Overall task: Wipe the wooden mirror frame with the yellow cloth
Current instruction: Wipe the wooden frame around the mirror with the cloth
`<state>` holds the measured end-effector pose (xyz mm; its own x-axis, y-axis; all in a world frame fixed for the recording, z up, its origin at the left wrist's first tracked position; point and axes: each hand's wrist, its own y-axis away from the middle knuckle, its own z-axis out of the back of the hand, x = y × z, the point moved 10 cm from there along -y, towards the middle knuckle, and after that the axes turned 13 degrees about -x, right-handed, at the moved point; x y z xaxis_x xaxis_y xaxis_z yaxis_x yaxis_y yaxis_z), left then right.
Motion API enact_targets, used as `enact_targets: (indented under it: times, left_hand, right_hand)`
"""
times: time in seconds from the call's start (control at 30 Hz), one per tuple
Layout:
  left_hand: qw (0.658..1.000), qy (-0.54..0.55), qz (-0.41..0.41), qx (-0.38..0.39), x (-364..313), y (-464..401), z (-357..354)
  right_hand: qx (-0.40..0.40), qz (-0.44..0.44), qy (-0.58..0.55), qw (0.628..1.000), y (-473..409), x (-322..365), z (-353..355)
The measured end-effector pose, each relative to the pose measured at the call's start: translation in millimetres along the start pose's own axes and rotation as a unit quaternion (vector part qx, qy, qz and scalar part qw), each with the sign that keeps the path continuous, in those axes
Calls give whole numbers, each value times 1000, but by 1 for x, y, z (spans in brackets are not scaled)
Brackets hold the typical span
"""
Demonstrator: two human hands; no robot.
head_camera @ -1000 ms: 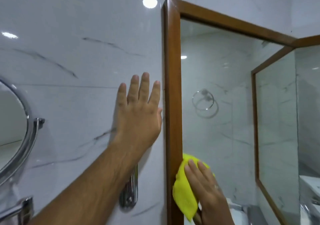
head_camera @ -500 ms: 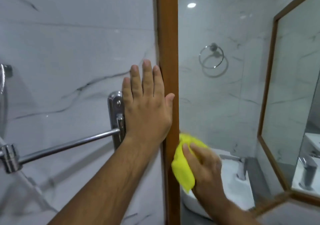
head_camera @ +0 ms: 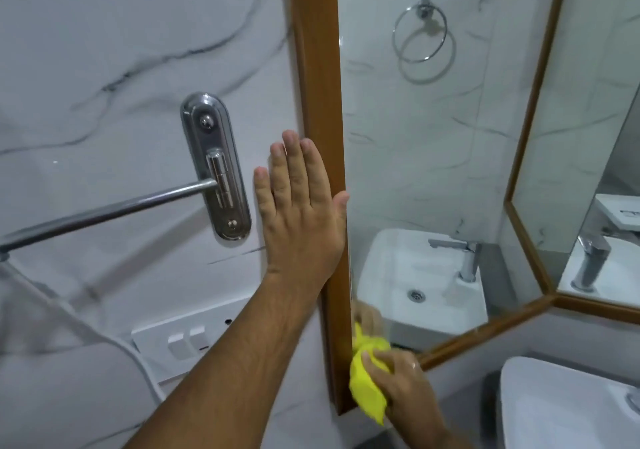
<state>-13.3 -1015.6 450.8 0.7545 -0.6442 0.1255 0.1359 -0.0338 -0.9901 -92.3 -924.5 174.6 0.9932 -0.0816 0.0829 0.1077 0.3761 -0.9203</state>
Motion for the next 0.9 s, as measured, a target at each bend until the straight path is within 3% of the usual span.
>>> enact_targets:
  times: [0.07,0.2,0.33,0.53,0.7,0.8,0.9]
  left_hand:
    - [1000,13,-19,-5,-2,12,-3]
    - [998,58,-14,-29,3,17,-3]
    - [995,84,-4,-50,7,19,-4]
    - [995,82,-3,-54,6,21,-6]
    - [995,74,-24,-61,-3,26,-4]
    - [996,71,-40,-36,-10,43,-11]
    - [995,70,-75,10,-22,81,-16]
  right_hand:
    - [-25,-18,-57,998,-56,-4,17]
    - [-121,-8,-39,992,-178,0,66]
    - [-186,-14,-49,981,-219,7,84]
    - [-92,-50,-77,992,-86,11,19]
    - [3,-151,-65,986,27,-9,-29]
    - [102,-178,-40,978,83,-10,-56]
    - [123,-249,-37,960,103,-9,-62]
